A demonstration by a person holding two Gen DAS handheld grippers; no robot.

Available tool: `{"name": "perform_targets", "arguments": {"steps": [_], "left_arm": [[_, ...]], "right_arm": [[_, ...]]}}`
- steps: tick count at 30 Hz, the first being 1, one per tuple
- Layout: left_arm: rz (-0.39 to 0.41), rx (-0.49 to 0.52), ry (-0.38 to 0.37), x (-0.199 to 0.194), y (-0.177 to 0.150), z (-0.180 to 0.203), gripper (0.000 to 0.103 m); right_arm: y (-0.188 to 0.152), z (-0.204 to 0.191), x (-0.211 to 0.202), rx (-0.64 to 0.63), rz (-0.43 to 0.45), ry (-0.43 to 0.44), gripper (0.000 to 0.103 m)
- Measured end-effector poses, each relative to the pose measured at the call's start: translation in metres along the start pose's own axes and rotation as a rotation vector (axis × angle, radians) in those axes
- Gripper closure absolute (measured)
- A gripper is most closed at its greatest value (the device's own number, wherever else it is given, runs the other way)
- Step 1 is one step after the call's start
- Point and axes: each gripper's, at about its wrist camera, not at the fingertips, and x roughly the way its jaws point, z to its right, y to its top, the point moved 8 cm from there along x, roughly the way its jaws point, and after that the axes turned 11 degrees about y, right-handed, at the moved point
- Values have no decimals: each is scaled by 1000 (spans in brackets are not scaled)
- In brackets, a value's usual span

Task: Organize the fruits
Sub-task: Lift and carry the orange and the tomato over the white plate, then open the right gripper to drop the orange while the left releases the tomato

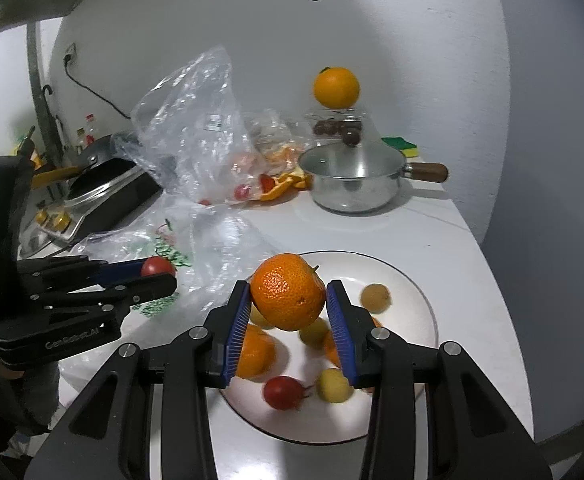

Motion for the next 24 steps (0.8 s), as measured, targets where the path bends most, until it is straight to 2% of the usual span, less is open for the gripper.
{"name": "perform_targets", "arguments": {"steps": [17, 24], "left_arm": [[-12, 69, -36, 16, 10, 47, 75], [-17, 75, -46, 31, 17, 57, 75]], "right_arm": [[-9, 48, -12, 61, 12, -36, 62], [-10, 61, -5, 83, 5, -21, 62]]}}
